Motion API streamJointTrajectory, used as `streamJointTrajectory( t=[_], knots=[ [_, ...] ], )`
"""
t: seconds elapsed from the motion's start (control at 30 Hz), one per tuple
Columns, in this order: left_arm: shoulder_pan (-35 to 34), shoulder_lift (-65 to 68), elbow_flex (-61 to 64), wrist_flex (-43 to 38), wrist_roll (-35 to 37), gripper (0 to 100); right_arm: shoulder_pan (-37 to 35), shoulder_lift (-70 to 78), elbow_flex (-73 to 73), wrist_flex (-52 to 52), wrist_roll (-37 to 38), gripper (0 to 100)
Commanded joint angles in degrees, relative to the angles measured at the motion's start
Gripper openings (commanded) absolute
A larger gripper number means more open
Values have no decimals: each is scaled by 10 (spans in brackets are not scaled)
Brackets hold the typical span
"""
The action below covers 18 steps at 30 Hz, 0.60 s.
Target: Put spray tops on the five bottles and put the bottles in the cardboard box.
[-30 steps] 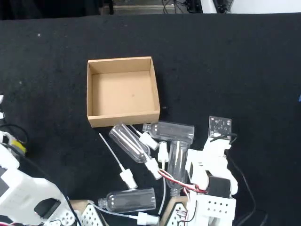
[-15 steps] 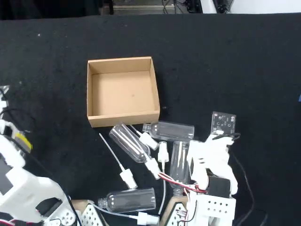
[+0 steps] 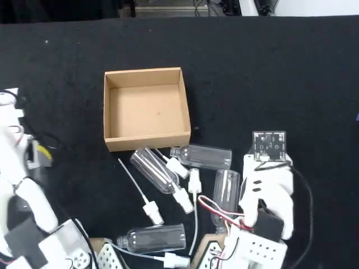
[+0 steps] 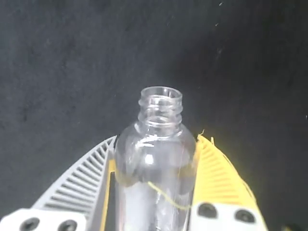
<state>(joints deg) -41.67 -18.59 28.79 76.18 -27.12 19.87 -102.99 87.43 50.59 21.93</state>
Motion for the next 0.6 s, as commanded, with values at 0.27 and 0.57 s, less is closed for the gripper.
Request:
streamJointTrajectory(
  t=[0.27,0.57],
  knots=[
    [94,-120,140,-154,186,30,-135,243,-327,188,25,12],
    [79,-121,140,-153,186,30,-339,531,-448,309,-25,108]
  ],
)
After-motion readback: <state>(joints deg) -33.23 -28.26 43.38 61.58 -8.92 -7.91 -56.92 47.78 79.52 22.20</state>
